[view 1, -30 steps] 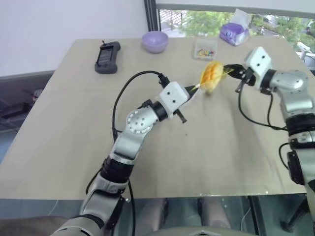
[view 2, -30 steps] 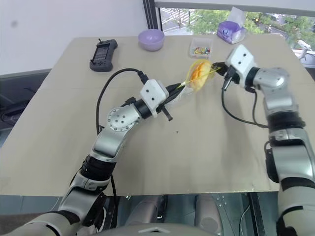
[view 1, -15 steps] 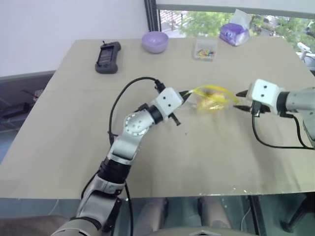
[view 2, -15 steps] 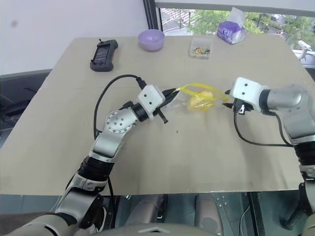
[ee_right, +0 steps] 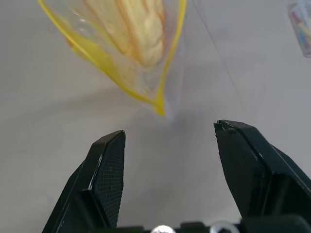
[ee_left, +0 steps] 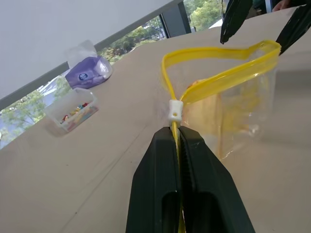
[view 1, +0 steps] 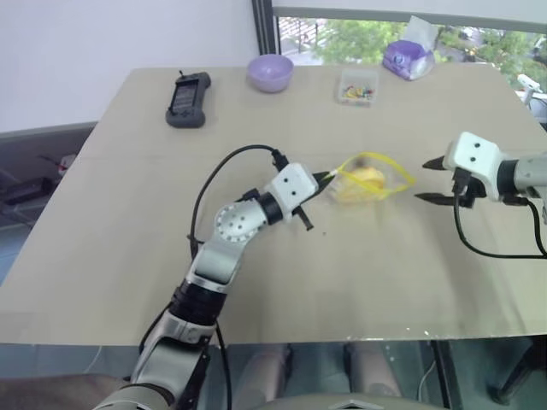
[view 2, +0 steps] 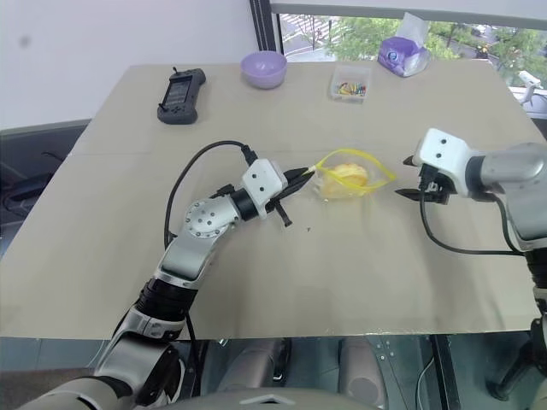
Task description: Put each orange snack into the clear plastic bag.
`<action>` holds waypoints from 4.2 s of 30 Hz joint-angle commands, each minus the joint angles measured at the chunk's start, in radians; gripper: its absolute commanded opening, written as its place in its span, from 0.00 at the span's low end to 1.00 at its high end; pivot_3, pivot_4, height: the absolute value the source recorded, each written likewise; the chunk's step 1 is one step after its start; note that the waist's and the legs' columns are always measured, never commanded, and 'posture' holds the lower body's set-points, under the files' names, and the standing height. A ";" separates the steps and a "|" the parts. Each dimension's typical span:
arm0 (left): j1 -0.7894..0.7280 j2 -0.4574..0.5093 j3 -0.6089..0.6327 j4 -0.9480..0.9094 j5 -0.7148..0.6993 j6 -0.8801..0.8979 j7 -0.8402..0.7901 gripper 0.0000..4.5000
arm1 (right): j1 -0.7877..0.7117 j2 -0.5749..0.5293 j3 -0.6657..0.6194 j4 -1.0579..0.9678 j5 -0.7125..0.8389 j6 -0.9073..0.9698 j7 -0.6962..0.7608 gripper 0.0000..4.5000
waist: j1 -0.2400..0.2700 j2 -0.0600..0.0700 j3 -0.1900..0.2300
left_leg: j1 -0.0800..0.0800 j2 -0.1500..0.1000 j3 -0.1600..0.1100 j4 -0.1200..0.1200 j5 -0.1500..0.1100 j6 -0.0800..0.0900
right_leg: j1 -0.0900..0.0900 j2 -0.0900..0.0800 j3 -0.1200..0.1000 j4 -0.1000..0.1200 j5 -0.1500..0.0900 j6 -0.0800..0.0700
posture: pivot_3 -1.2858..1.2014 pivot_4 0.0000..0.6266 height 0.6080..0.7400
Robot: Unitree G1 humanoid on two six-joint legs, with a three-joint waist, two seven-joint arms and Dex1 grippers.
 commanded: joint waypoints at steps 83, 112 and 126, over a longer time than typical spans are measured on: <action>0.194 0.039 -0.021 -0.172 -0.166 0.021 -0.168 0.00 | 0.084 0.178 0.066 -0.629 0.242 0.302 -0.193 0.72 | 0.023 -0.001 0.000 | 0.000 0.000 -0.001 0.000 0.000 0.000 | 0.000 -0.003 -0.006 0.000 0.000 0.000 | 0.52 0.24 1.00; 0.248 0.064 -0.028 -0.227 -0.168 0.032 -0.162 0.00 | 0.156 0.185 0.171 -0.570 -0.023 0.043 -0.219 0.21 | 0.022 -0.001 -0.001 | 0.001 0.000 -0.001 -0.001 0.000 0.000 | 0.001 -0.002 -0.006 0.000 0.000 0.000 | 0.52 0.24 1.00; 0.254 0.062 -0.035 -0.229 -0.165 0.033 -0.158 0.00 | 0.150 0.189 0.169 -0.559 -0.040 0.028 -0.209 0.02 | 0.022 -0.001 -0.001 | 0.001 0.000 -0.001 -0.001 0.000 0.000 | 0.001 -0.002 -0.006 0.000 0.000 0.000 | 0.52 0.24 1.00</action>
